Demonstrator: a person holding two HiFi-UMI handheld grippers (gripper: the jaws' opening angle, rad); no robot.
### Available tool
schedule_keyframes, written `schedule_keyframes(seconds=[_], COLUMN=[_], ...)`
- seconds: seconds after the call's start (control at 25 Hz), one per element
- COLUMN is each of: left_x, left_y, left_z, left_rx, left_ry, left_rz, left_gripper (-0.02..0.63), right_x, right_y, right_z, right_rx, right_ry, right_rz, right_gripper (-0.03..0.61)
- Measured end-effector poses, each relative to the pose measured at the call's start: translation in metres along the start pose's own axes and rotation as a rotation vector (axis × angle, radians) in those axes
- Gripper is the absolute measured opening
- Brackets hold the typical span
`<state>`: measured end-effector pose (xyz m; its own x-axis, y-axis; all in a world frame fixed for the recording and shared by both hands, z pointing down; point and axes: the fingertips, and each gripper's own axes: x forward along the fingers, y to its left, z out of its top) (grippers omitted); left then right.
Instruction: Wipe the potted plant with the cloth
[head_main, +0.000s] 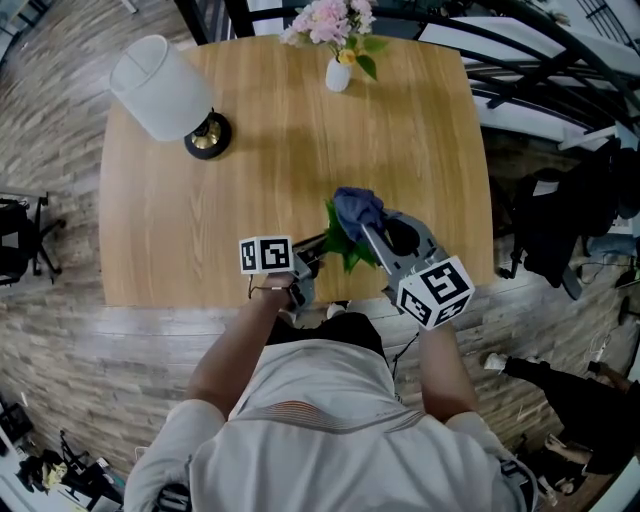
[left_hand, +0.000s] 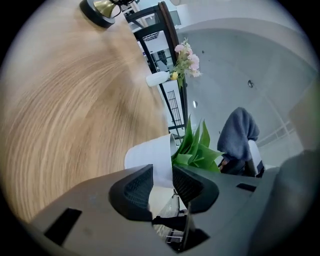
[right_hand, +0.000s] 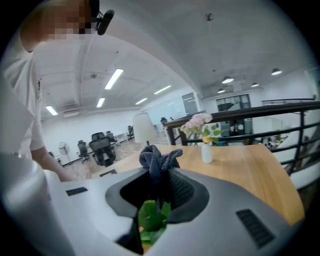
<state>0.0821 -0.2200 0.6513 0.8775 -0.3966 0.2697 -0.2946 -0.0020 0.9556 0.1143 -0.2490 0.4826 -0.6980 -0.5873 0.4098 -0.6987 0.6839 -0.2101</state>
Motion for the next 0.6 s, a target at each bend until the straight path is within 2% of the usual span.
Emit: schedule_keyframes(seconds=[0.08, 0.16, 0.28, 0.6], left_x=[0.000, 0.000, 0.000, -0.002], left_y=[0.000, 0.001, 0.001, 0.003], left_z=[0.000, -0.001, -0.002, -0.002], left_rx=[-0.002, -0.005, -0.016, -0.029], left_ry=[-0.004, -0.011, -0.027, -0.047], left_rz=[0.002, 0.008, 0.011, 0.009], left_gripper=[0.117, 0.117, 0.117, 0.117], right_x=[0.025, 0.047, 0.060, 0.021], right_y=[0.018, 0.023, -0.001, -0.093], right_z=[-0.011, -0.030, -0.044, -0.050], right_rx=[-0.048, -0.078, -0.085, -0.049], right_ry=[0.104, 0.217, 0.284, 0.265], right_rz=[0.118, 0.158, 0.065, -0.270], right_gripper=[0.133, 0.132, 0.130, 0.130])
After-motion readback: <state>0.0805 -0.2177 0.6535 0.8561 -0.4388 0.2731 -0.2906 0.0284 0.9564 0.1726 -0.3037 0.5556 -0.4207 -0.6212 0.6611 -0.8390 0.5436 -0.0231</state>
